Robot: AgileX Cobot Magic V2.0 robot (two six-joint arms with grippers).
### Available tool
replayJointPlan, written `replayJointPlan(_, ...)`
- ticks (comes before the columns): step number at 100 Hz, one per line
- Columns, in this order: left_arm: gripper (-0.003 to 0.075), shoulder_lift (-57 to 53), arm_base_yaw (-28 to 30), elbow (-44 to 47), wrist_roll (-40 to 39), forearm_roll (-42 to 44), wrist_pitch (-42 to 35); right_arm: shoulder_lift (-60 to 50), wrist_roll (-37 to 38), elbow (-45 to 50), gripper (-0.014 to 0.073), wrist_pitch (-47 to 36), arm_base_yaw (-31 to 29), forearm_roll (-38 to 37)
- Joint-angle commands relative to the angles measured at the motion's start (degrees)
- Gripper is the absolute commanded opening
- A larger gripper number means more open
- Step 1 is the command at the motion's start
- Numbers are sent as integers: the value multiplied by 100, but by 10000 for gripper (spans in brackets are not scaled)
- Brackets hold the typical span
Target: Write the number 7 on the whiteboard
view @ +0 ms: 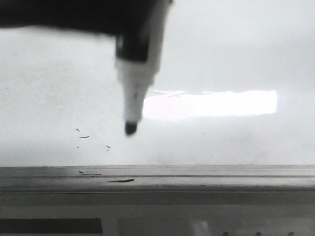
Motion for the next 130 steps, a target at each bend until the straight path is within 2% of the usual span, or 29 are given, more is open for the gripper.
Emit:
replayJointPlan(1, 403, -649, 1, -130, -294, -269, -345, -304, -437, -169, -60, -703, 260, 275)
replayJointPlan(9, 357, -1294, 1, 39, -480, -259, -1000, -486, -782, -169, -60, -1350, 578, 275)
replayJointPlan(18, 288, -2189, 1, 398, -767, -259, -2223, -551, -1197, -169, -60, -2109, 911, 275)
replayJointPlan(30, 200, -3190, 1, 990, -940, -314, -3328, -478, -1740, -169, -61, -3130, 1313, 275)
replayJointPlan(41, 104, -3892, 1, 1553, -953, -686, -3951, -236, -1814, -169, -61, -3928, 1423, -3)
replayJointPlan(51, -22, -4355, 1, 1919, -953, -988, -4226, 9, -1814, -244, -61, -4082, 1423, -462)
replayJointPlan(73, -20, -4607, 1, 2239, -953, -1095, -4043, 268, -1767, -735, -61, -4033, 1423, -406)
replayJointPlan(94, -20, -4607, 1, 2239, -953, -1095, -3939, 103, -1637, -906, -61, -3860, 1423, 75)
replayJointPlan(130, -20, -4607, 1, 2239, -953, -1095, -3939, 210, -1637, -894, -61, -2652, 1423, 247)
